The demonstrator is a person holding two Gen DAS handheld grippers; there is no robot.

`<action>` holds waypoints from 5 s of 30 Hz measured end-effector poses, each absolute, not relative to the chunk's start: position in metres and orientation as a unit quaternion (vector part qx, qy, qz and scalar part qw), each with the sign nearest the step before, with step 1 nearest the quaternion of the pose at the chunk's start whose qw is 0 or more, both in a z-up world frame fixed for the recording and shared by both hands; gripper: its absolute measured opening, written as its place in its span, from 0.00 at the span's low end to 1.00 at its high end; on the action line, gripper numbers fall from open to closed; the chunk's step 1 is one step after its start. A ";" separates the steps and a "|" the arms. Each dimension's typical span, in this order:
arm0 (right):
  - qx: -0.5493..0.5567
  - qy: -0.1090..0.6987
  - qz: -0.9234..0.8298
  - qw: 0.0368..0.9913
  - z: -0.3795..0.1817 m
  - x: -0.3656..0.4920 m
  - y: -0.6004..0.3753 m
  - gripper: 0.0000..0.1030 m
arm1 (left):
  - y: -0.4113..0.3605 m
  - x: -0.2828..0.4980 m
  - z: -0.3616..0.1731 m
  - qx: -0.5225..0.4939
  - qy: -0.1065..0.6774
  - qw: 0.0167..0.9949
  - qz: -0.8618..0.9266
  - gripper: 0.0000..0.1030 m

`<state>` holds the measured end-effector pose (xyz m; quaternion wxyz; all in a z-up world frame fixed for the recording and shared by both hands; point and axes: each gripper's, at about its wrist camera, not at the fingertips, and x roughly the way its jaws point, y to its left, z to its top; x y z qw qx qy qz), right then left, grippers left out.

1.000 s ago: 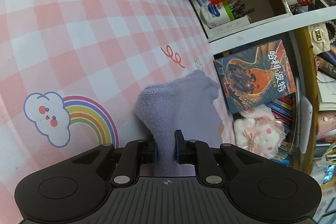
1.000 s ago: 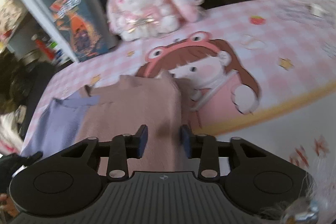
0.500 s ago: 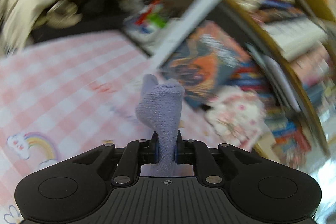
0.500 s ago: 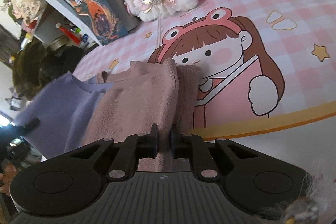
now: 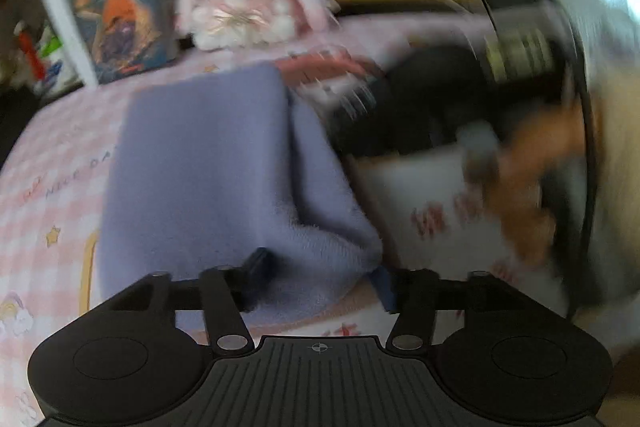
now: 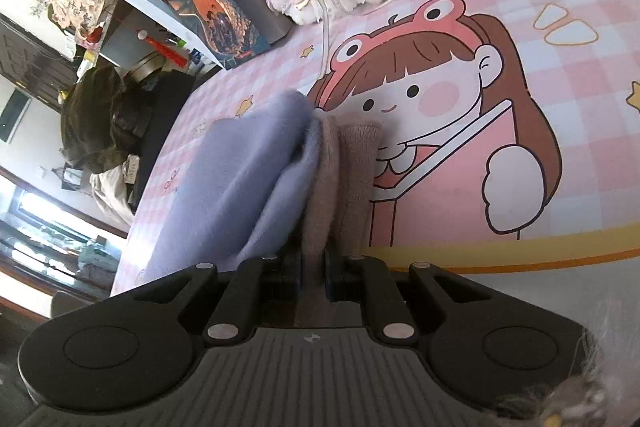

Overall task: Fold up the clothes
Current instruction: 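Lift the sweater edge with both grippers and fold it over the other half, then lower the folded edge onto the sweater and open both grippers, then withdraw both grippers from the folded sweater, then grasp the folded sweater edge with the left gripper while the right gripper grasps it too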

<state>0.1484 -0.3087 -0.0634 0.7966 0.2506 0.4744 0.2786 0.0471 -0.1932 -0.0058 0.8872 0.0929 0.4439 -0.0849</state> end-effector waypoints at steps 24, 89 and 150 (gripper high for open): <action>0.249 0.515 0.316 0.757 -0.025 0.140 -0.278 0.16 | -0.098 0.023 0.010 -0.152 0.363 0.919 0.014 0.47; 0.040 0.414 0.164 0.894 0.003 0.014 -0.267 0.88 | -0.072 -0.026 0.011 -0.099 0.372 0.923 -0.001 0.85; 0.200 0.425 0.007 0.883 -0.006 -0.028 -0.271 0.90 | 0.013 -0.007 0.000 -0.183 0.403 0.895 -0.057 0.90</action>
